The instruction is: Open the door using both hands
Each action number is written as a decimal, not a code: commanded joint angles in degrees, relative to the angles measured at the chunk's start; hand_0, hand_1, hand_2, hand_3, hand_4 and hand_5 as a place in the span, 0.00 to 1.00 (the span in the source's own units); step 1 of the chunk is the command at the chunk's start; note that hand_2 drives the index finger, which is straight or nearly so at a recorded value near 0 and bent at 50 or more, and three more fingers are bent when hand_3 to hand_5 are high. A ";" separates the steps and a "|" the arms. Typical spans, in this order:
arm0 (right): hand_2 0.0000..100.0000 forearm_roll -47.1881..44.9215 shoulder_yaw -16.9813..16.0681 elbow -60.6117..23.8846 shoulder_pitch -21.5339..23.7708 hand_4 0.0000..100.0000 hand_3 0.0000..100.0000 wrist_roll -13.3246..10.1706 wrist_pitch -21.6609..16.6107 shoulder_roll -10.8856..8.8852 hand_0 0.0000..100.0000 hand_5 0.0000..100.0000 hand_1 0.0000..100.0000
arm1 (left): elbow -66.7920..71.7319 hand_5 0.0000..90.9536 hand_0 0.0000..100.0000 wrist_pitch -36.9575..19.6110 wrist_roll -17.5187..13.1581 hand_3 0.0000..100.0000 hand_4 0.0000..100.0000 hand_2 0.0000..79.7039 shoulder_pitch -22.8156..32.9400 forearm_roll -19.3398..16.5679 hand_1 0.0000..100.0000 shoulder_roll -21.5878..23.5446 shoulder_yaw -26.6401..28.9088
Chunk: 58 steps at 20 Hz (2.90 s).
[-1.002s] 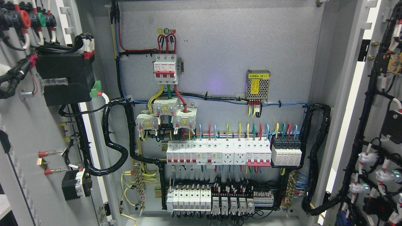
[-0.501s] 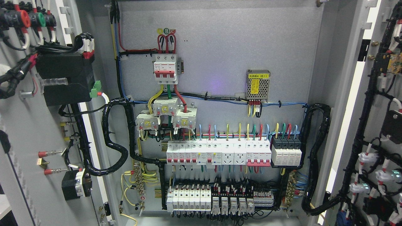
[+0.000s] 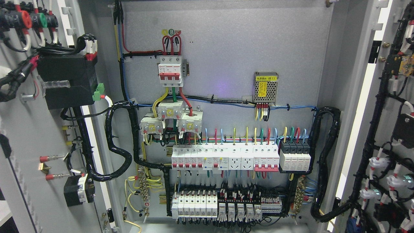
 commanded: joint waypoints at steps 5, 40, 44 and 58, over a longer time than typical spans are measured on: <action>0.00 -0.15 -7.10 -1.75 0.26 0.00 0.00 -0.86 -1.54 0.81 0.38 0.00 0.00 | -4.70 0.00 0.00 -27.58 -0.06 0.00 0.00 0.00 -1.03 0.07 0.00 -3.87 0.03; 0.00 -2.86 -21.78 -0.08 4.65 0.00 0.00 -3.94 -1.20 0.55 0.38 0.00 0.00 | -5.59 0.00 0.00 -35.41 2.66 0.00 0.00 0.00 -4.11 20.63 0.00 3.77 24.46; 0.00 -3.31 -23.63 0.18 5.18 0.00 0.00 -3.94 -1.20 0.63 0.38 0.00 0.00 | -3.13 0.00 0.00 -33.57 2.66 0.00 0.00 0.00 -5.42 23.01 0.00 5.70 26.66; 0.00 -4.98 -25.74 1.15 6.32 0.00 0.00 -3.94 -1.20 0.46 0.38 0.00 0.00 | 9.35 0.00 0.00 -22.94 2.57 0.00 0.00 0.00 -10.96 27.32 0.00 9.75 34.65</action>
